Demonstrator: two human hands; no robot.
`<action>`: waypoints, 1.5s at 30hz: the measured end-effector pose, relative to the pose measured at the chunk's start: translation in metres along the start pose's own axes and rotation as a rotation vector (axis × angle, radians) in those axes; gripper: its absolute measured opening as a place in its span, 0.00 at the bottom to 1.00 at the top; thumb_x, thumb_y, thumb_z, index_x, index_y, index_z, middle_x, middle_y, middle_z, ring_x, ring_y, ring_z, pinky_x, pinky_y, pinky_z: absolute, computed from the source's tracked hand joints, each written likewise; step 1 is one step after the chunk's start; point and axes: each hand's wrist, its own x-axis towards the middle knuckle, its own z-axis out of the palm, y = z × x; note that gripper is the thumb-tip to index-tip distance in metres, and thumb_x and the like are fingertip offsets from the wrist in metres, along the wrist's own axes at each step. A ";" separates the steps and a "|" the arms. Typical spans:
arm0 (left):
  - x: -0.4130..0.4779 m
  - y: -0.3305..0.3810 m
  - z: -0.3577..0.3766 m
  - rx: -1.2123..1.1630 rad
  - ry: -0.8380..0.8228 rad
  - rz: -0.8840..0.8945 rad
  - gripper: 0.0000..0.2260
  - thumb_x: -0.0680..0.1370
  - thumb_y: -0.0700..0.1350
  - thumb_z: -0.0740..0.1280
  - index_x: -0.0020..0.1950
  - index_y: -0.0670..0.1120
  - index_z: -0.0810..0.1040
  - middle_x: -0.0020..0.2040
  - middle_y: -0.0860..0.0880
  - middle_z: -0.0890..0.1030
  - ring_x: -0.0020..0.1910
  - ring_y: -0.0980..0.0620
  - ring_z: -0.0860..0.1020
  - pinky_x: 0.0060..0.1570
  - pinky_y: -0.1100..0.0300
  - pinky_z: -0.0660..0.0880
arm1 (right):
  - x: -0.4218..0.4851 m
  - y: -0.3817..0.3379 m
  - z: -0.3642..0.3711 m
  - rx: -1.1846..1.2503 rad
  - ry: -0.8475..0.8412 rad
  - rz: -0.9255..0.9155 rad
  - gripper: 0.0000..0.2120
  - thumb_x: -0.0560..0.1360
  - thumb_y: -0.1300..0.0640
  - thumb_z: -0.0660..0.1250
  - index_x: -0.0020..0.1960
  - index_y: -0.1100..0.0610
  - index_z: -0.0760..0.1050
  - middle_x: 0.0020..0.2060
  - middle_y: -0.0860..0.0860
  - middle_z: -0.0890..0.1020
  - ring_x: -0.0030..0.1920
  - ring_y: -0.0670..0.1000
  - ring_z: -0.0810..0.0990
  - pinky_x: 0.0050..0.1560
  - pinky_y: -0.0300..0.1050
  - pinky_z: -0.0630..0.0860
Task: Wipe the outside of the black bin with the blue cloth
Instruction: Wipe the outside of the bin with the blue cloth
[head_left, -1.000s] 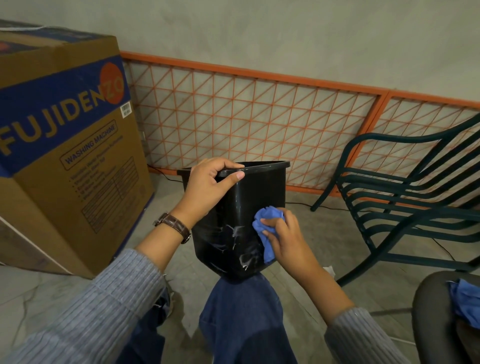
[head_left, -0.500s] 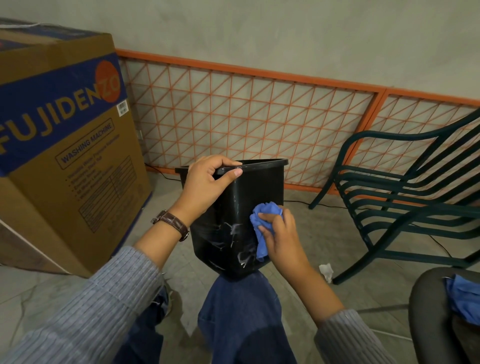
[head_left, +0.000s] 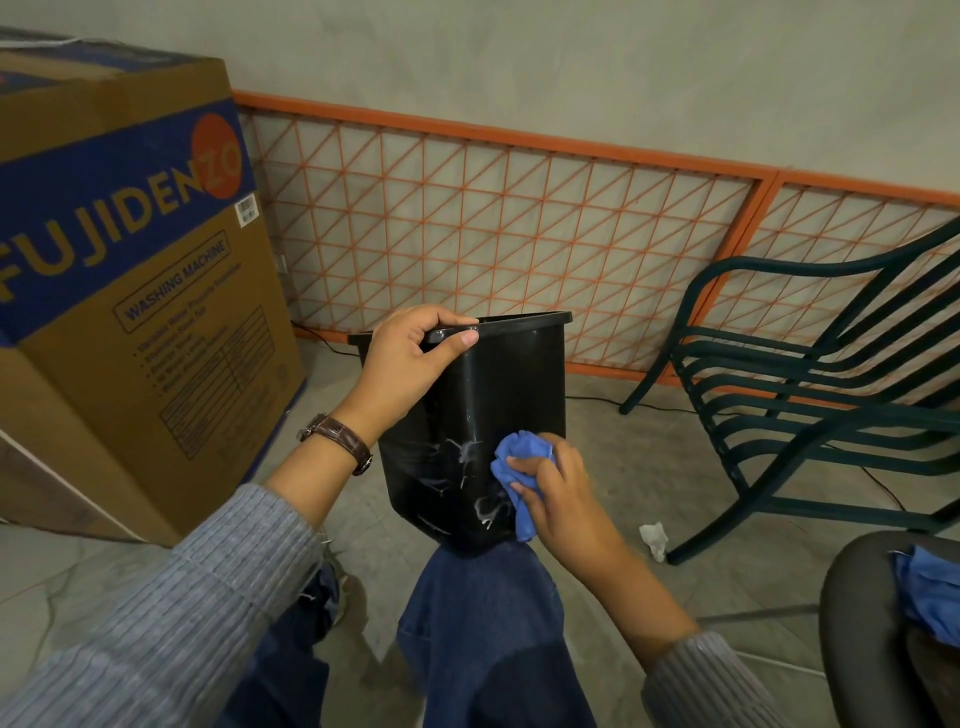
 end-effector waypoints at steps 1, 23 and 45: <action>0.000 0.000 0.000 0.000 -0.005 0.001 0.06 0.74 0.45 0.69 0.49 0.53 0.79 0.46 0.62 0.78 0.52 0.58 0.76 0.58 0.49 0.72 | -0.001 0.003 -0.002 -0.004 -0.006 -0.007 0.13 0.78 0.51 0.56 0.62 0.49 0.64 0.64 0.56 0.66 0.63 0.54 0.68 0.59 0.43 0.69; 0.003 -0.003 0.004 -0.004 -0.009 -0.008 0.05 0.74 0.45 0.69 0.49 0.52 0.79 0.47 0.59 0.79 0.50 0.64 0.76 0.55 0.61 0.72 | -0.013 0.008 -0.001 -0.081 -0.072 -0.086 0.14 0.77 0.53 0.56 0.62 0.51 0.66 0.63 0.53 0.63 0.60 0.56 0.70 0.54 0.45 0.74; 0.005 -0.007 0.004 0.000 -0.015 -0.023 0.05 0.74 0.45 0.68 0.49 0.53 0.79 0.46 0.61 0.78 0.49 0.66 0.75 0.54 0.65 0.71 | -0.021 0.020 0.006 -0.087 -0.093 -0.151 0.14 0.77 0.54 0.56 0.62 0.51 0.65 0.63 0.53 0.61 0.62 0.53 0.66 0.57 0.44 0.71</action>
